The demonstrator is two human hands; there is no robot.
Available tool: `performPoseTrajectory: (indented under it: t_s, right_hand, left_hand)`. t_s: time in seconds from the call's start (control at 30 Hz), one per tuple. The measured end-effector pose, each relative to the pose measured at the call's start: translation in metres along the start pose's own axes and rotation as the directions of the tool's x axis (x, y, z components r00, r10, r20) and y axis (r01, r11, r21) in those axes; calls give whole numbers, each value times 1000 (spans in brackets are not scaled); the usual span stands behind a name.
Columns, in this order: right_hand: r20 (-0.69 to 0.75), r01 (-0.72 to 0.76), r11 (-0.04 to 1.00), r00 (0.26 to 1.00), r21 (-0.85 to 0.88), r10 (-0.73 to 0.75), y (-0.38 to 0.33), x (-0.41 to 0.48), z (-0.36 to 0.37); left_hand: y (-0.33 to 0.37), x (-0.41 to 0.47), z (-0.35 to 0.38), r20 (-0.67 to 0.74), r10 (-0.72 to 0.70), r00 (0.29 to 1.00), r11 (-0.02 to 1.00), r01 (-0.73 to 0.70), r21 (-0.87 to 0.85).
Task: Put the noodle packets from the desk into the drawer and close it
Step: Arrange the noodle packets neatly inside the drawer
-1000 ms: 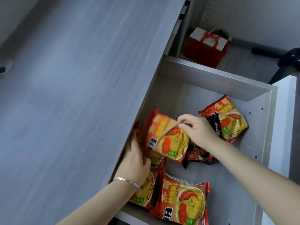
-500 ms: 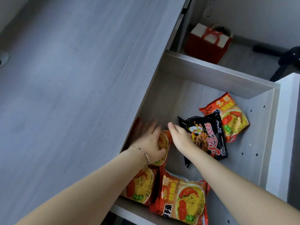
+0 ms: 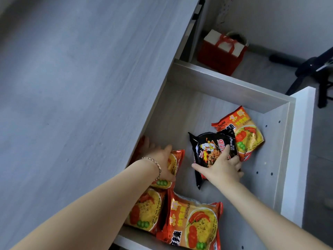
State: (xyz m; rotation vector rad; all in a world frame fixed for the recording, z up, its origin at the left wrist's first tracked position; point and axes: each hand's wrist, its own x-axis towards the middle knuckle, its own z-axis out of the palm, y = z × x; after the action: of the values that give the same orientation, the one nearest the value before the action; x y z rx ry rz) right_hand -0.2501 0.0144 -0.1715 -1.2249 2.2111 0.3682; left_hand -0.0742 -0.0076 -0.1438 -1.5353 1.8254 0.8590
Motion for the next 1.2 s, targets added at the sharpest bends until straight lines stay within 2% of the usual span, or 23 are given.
performPoseTrajectory:
  t_s: [0.1,0.17,0.23,0.3,0.37,0.4,0.47,0.57,0.73,0.8,0.83,0.87,0.9,0.93,0.97,1.03,1.1,1.2]
  right_hand:
    - [28,46,979,999,-201,-41,-1,7,11]
    - [28,36,978,999,-203,-31,-8,10,10]
    - [80,21,997,997,-76,-15,-9,13,-1]
    - [165,2,987,986,164,-29,-7,12,-18]
    - [220,-17,906,972,424,-85,-13,7,-37]
    - [210,-11,870,972,493,-107,-20,7,-43]
    - [157,19,888,982,459,-102,-45,11,-51]
    - [95,32,968,994,251,-58,-90,22,-48]
    - [200,5,987,979,158,-37,-137,24,-23]
    - [131,138,968,977,209,-168,-138,20,-19]
    - [28,205,944,975,259,-219,-135,20,-20]
    - [-94,233,912,972,338,-214,-131,23,-21]
    - [-171,209,872,974,443,-146,-127,29,-23]
    - [-163,132,826,985,548,-49,-123,41,-21]
    - [-91,32,782,995,622,32,-119,50,-20]
    - [90,-85,749,995,657,35,-113,64,-14]
    - [114,-28,741,991,671,-66,-109,66,-7]
    - [48,70,736,989,673,-138,-102,61,3]
  left_hand:
    - [-1,-2,9,-82,-41,996,997,46,62]
    - [-2,-5,13,-129,-108,986,993,114,35]
    - [0,-10,18,-184,-159,970,987,155,-35]
    - [1,-16,25,-228,-187,956,979,162,-123]
    - [1,-19,32,-231,-228,946,959,177,-221]
    - [-1,-20,34,-217,-248,944,945,187,-267]
    - [-4,-19,35,-186,-274,944,922,203,-330]
    - [-7,-17,34,-161,-286,945,900,207,-383]
    - [-7,-15,34,-176,-286,942,905,205,-374]
    - [-7,-14,34,-165,-285,944,899,204,-387]
    - [-8,-14,34,-163,-281,946,900,200,-388]
    - [-9,-14,34,-159,-276,948,900,197,-389]
    - [-9,-14,34,-156,-273,949,900,195,-391]
    - [-10,-14,35,-151,-272,950,898,194,-394]
    - [-10,-15,35,-147,-271,951,898,195,-394]
    - [-10,-14,35,-146,-270,952,905,199,-377]
    - [-11,-14,34,-138,-268,954,908,202,-368]
    - [-10,-15,33,-117,-272,955,902,210,-378]
